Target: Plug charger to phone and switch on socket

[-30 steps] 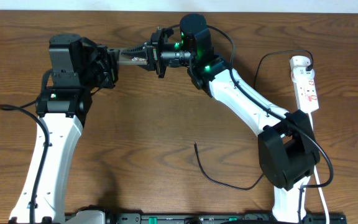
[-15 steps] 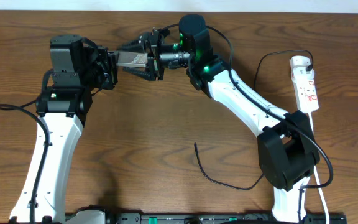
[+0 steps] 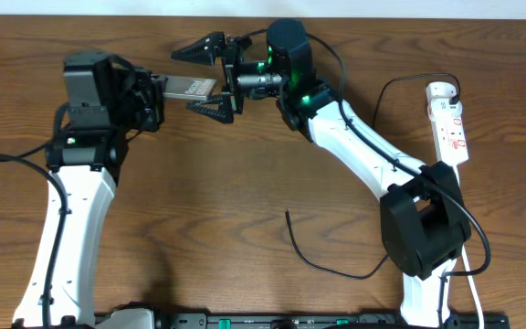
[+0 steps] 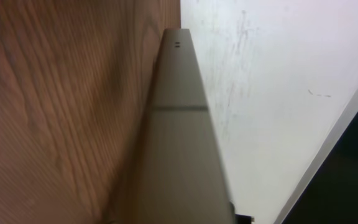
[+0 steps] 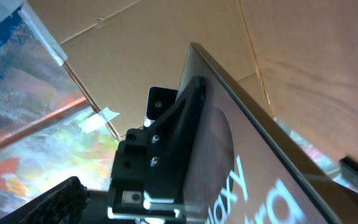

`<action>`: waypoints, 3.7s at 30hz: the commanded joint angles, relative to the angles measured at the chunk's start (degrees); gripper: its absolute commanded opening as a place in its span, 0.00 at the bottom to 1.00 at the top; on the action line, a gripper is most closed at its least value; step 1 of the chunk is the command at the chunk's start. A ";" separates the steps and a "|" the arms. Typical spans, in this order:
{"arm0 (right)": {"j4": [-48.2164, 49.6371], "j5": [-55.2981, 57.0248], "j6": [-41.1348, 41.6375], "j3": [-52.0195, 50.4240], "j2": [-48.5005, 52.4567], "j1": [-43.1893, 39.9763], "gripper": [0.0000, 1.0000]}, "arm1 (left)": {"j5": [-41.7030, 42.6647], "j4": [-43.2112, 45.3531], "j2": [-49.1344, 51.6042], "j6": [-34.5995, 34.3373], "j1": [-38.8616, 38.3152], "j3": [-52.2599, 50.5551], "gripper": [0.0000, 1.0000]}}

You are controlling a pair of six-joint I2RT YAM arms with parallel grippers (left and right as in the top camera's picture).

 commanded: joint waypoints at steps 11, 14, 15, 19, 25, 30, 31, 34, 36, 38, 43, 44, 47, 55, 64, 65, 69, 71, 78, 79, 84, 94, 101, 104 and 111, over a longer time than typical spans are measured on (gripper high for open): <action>-0.39 -1.14 -27.06 0.96 -0.44 -2.93 0.99 | 26.08 0.98 -0.15 18.88 11.45 0.42 0.07; -4.37 -1.38 -34.49 0.96 -0.44 -3.23 0.99 | 33.90 2.89 -0.15 22.27 13.25 0.42 0.07; -5.66 -1.14 -36.57 0.96 -0.44 -3.23 0.99 | 36.35 3.69 -0.15 23.04 13.73 0.42 0.08; -14.32 0.98 -45.81 0.96 -0.44 -3.34 0.99 | 46.38 7.23 -0.15 25.90 14.95 0.42 0.07; -32.61 8.61 -59.43 1.46 -0.46 -4.74 0.99 | 58.23 12.00 -0.15 32.44 15.02 0.42 0.08; -52.61 22.23 -70.58 4.28 -0.46 -6.05 0.99 | 63.47 12.26 -0.15 38.99 15.02 0.42 0.07; -56.83 25.64 -72.39 5.35 -0.46 -6.25 0.99 | 63.98 12.28 -0.15 39.56 15.02 0.42 0.07; -66.77 34.23 -76.54 8.81 -0.46 -6.64 0.99 | 64.26 12.28 -0.15 40.87 15.02 0.42 0.08; -72.94 39.17 -78.71 11.50 -0.46 -6.64 0.99 | 64.32 12.26 -0.15 42.47 15.02 0.42 0.07; -79.17 44.44 -80.37 13.94 -0.46 -6.54 0.99 | 64.74 12.24 -0.15 44.28 15.02 0.39 0.07; -89.61 53.05 -83.12 15.47 -0.46 -5.84 0.99 | 65.92 11.06 -0.15 48.61 15.02 0.39 0.07; -91.12 53.79 -83.95 15.26 -0.46 -5.66 0.98 | 65.92 10.32 -0.15 49.62 15.02 0.39 0.08; -94.12 56.59 -85.70 13.68 -0.46 -4.85 0.97 | 65.88 7.04 -0.13 53.88 15.02 0.39 0.07; -94.36 57.11 -85.40 7.85 -0.46 -2.16 0.90 | 62.36 -7.21 0.66 65.66 14.99 0.28 0.08; -92.52 56.41 -83.82 1.01 -0.46 -0.22 0.85 | 54.36 -26.84 5.25 82.82 14.99 0.28 0.07; -92.00 56.43 -83.25 -0.17 -0.46 0.17 0.84 | 54.34 -27.56 6.60 83.60 14.99 0.28 0.07; -89.72 54.90 -82.44 -4.22 -0.46 1.84 0.84 | 54.71 -27.63 12.15 84.96 14.99 0.28 0.07; -88.94 54.25 -81.88 -5.77 -0.46 2.62 0.84 | 57.00 -27.63 14.58 87.12 14.99 0.28 0.07; -84.76 50.60 -81.77 -10.43 -0.46 5.20 0.82 | 63.43 -27.54 22.58 91.71 15.02 0.28 0.07; -84.13 50.45 -81.77 -10.91 -0.46 5.55 0.82 | 63.45 -27.39 23.54 91.71 15.02 0.28 0.07; -82.34 48.72 -81.05 -13.46 -0.46 7.87 0.82 | 63.41 -27.15 26.49 93.83 15.02 0.28 0.07; -78.60 49.20 -73.90 -18.67 -0.46 11.80 0.73 | 63.39 -26.95 26.56 94.27 15.02 0.28 0.08; -74.51 49.62 -71.06 -22.16 -0.46 12.59 0.69 | 63.36 -26.93 26.56 94.27 15.02 0.28 0.08; -73.48 49.94 -71.04 -22.69 -0.46 12.55 0.65 | 63.34 -26.69 26.56 94.27 15.02 0.28 0.07; -72.89 50.71 -70.86 -22.69 -0.46 12.55 0.50 | 63.34 -26.56 26.56 94.25 15.02 0.28 0.07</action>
